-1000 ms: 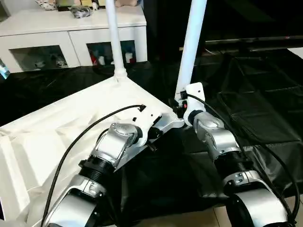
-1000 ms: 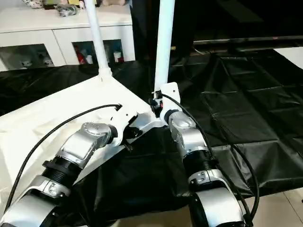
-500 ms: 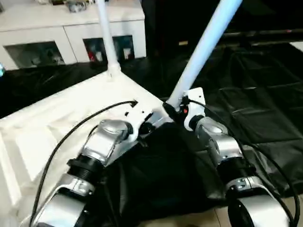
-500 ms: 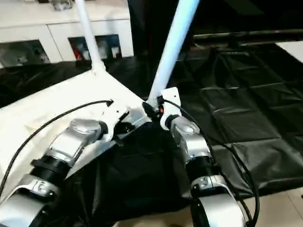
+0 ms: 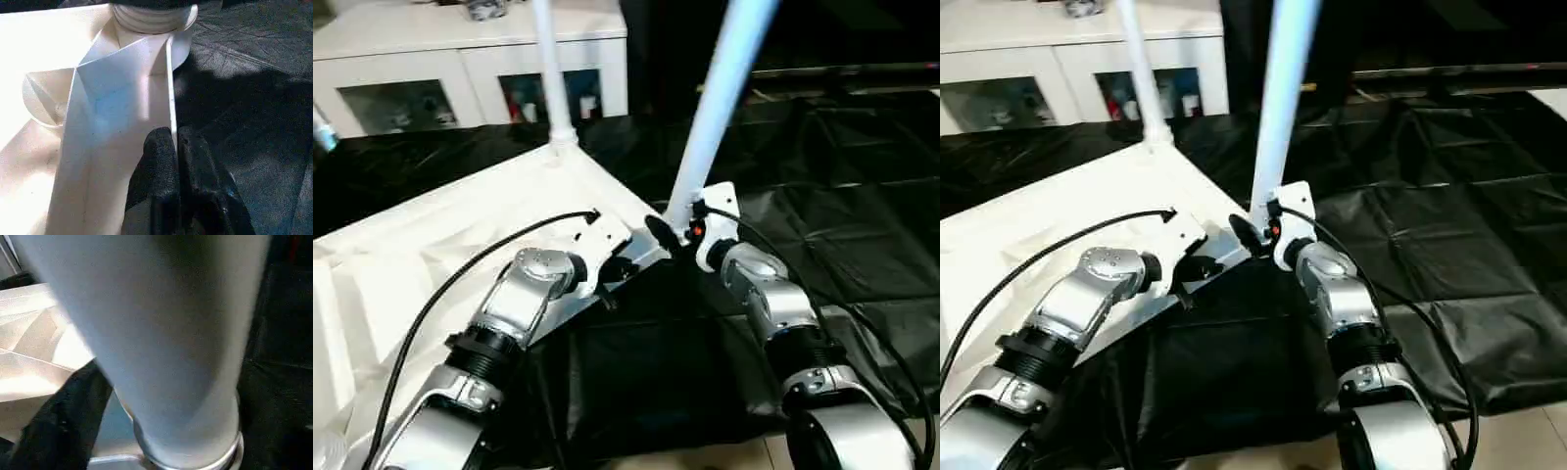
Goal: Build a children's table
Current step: Insert table leg to table base
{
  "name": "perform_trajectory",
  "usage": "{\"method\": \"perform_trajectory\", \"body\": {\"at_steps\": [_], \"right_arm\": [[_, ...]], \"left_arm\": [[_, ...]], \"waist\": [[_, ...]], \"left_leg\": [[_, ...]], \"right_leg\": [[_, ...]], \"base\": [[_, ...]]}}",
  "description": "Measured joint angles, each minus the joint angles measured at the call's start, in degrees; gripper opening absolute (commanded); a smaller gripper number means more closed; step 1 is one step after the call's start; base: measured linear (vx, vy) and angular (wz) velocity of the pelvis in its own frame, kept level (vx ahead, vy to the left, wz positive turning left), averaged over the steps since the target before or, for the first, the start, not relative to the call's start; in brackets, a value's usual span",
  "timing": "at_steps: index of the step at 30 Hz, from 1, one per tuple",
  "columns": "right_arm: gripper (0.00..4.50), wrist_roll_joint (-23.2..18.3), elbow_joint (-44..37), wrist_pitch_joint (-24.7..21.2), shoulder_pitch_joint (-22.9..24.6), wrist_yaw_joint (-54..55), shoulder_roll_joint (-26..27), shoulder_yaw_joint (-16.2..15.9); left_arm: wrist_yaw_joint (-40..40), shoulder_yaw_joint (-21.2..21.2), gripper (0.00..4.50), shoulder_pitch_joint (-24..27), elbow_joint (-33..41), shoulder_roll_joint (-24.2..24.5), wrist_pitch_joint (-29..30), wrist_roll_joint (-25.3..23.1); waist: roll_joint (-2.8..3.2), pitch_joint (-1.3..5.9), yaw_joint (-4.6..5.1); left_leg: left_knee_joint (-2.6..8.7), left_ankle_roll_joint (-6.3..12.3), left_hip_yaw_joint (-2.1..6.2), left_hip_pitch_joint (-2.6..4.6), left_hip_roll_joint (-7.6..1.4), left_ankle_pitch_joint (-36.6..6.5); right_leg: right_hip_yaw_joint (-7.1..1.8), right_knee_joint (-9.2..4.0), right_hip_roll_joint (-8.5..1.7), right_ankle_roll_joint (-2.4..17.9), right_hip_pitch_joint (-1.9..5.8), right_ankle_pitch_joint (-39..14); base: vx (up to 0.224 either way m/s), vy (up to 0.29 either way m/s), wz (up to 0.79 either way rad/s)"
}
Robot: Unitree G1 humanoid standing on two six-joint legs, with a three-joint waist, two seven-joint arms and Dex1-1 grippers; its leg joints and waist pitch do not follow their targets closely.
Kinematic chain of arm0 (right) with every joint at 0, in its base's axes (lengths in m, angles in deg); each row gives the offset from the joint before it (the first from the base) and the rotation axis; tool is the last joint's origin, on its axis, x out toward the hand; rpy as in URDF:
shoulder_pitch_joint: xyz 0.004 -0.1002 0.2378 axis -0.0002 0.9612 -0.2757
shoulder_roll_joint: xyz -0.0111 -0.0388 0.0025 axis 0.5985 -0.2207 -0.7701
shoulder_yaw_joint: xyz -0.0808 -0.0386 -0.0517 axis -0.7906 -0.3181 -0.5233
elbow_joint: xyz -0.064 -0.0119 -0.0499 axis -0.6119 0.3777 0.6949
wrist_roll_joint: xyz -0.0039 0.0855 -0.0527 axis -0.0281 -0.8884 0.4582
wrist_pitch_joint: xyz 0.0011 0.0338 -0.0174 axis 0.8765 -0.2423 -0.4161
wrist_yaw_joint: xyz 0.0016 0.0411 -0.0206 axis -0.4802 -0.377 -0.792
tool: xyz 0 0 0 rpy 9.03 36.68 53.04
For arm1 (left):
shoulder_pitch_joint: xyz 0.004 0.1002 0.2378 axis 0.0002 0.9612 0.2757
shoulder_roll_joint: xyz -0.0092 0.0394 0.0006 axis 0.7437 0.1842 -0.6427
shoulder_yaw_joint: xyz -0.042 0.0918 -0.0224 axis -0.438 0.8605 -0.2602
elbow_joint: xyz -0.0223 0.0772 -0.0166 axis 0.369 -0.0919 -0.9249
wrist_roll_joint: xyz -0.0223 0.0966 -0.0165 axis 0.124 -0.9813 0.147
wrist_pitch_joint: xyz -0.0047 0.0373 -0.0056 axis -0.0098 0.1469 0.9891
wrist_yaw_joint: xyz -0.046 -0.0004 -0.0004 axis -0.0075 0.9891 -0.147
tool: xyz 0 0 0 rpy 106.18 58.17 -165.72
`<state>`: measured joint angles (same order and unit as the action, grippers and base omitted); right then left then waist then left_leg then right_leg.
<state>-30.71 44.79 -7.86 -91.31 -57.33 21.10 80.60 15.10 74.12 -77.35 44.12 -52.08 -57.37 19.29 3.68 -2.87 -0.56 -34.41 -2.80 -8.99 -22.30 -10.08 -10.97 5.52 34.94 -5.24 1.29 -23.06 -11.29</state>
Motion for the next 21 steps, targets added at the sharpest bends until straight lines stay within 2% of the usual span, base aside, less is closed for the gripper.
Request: {"method": "perform_trajectory", "body": {"at_steps": [1, 11, 17, 21], "right_arm": [[3.40, 0.0, 0.1, 0.0, 0.0, -0.2, 0.0, 0.0], [2.74, 0.1, 0.4, -0.1, 0.0, -0.9, -0.6, 0.1], [2.62, 0.0, -0.3, -1.5, 0.4, -5.2, -2.1, -0.4], [2.61, -0.7, -4.6, -4.6, 2.8, -13.2, -6.2, -2.7]], "left_arm": [[0.0, 0.0, 0.00, 0.0, 0.0, 0.0, 0.0, 0.0], [-1.4, 0.4, 0.00, 0.5, 0.8, 1.0, -0.2, 0.0], [-3.2, 1.0, 0.00, 1.1, 1.4, 2.1, -1.2, 0.0], [-7.5, 2.4, 0.00, 2.0, 2.9, 4.4, -2.5, 0.1]], "waist": [[0.00, 0.00, 0.00], [0.00, 0.00, -0.08], [0.00, 0.00, -0.28], [0.00, 0.00, -1.09]], "left_leg": [[-0.01, 0.00, 0.00, 0.00, 0.00, 0.0], [-0.03, 0.04, -0.01, 0.01, -0.01, 0.0], [-0.06, 0.08, -0.01, 0.02, -0.01, 0.1], [-0.06, 0.09, -0.01, 0.05, -0.02, 0.1]], "right_leg": [[0.00, 0.01, 0.00, 0.0, 0.00, 0.0], [0.00, 0.06, 0.00, 0.0, 0.00, 0.0], [0.00, 0.09, 0.00, 0.0, 0.01, 0.0], [0.00, 0.11, 0.00, 0.0, 0.03, 0.0]], "base": [[0.000, 0.000, 0.00], [0.000, 0.000, 0.00], [0.000, 0.000, 0.00], [0.000, 0.000, 0.00]]}}
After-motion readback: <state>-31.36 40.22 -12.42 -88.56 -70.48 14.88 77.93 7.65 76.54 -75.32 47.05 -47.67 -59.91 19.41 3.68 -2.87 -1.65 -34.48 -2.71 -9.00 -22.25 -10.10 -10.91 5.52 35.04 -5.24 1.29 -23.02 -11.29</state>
